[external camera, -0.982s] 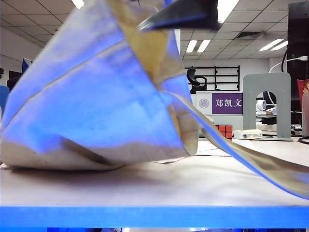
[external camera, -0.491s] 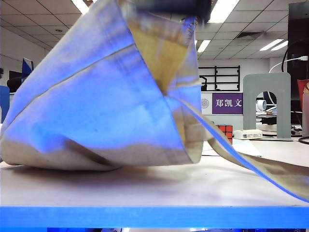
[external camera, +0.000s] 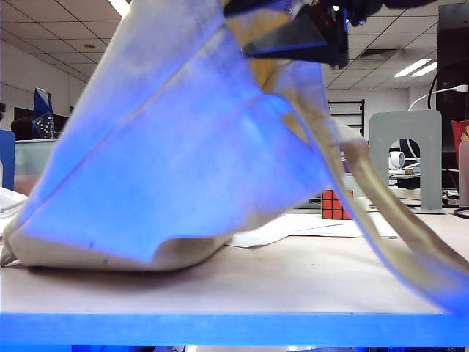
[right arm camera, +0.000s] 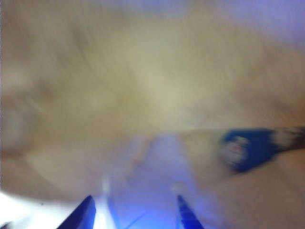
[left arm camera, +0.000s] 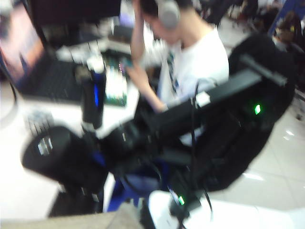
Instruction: Take the glasses case out of the canvas bag and put it on the table.
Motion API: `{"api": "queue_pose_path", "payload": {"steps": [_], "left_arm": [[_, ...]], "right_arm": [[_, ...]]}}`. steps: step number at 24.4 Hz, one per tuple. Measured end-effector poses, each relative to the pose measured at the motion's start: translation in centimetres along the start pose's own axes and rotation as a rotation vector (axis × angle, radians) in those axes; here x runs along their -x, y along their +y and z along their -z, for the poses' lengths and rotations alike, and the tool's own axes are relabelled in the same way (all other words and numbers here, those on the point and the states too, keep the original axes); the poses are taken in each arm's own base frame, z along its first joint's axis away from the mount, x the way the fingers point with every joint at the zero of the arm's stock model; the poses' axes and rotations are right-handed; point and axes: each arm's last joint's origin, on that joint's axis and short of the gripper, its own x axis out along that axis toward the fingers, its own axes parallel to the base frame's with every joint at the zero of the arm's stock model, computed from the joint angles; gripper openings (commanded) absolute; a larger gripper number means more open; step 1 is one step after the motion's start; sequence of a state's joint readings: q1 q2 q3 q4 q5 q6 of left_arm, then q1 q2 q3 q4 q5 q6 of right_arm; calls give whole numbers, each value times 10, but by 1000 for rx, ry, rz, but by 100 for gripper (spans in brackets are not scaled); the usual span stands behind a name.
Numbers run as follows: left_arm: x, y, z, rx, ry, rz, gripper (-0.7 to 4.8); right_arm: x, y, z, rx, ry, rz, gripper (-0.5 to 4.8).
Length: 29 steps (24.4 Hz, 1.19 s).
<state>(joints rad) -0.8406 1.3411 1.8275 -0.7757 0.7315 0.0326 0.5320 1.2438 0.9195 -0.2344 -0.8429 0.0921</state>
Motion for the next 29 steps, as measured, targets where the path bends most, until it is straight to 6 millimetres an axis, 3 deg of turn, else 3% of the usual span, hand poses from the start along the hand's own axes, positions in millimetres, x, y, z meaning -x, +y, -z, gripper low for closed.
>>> {"api": "queue_pose_path", "payload": {"steps": [4,8,12,17,19,21,23,26,29], "left_arm": [[-7,-4,5,6,45,7,-6],[-7,-3,1,-19,17,-13,-6],[-7,-3,-7,-72,-53,-19,-6],[-8,-2,-8,-44,-62,-17,-6],[-11,-5,-7,-39,-57,0,-6],[-11,-6,-7,-38,-57,7,-6],[-13,-8,-6,-27,-43,16,-6],[-14,-11,-5,-16,-30,46,-6],[-18,-18,-4,4,-23,80,-6]], "right_arm": [[-1,5,-6,-20,-37,-87,220],[0,6,-10,1,-64,-64,220],[-17,3,5,-1,40,-31,220],[-34,16,11,88,92,22,220],[-53,16,25,82,155,17,220],[-71,17,59,58,257,15,220],[-82,11,74,45,276,31,221],[-87,11,69,65,215,23,221],[-82,0,47,72,90,62,221]]}}
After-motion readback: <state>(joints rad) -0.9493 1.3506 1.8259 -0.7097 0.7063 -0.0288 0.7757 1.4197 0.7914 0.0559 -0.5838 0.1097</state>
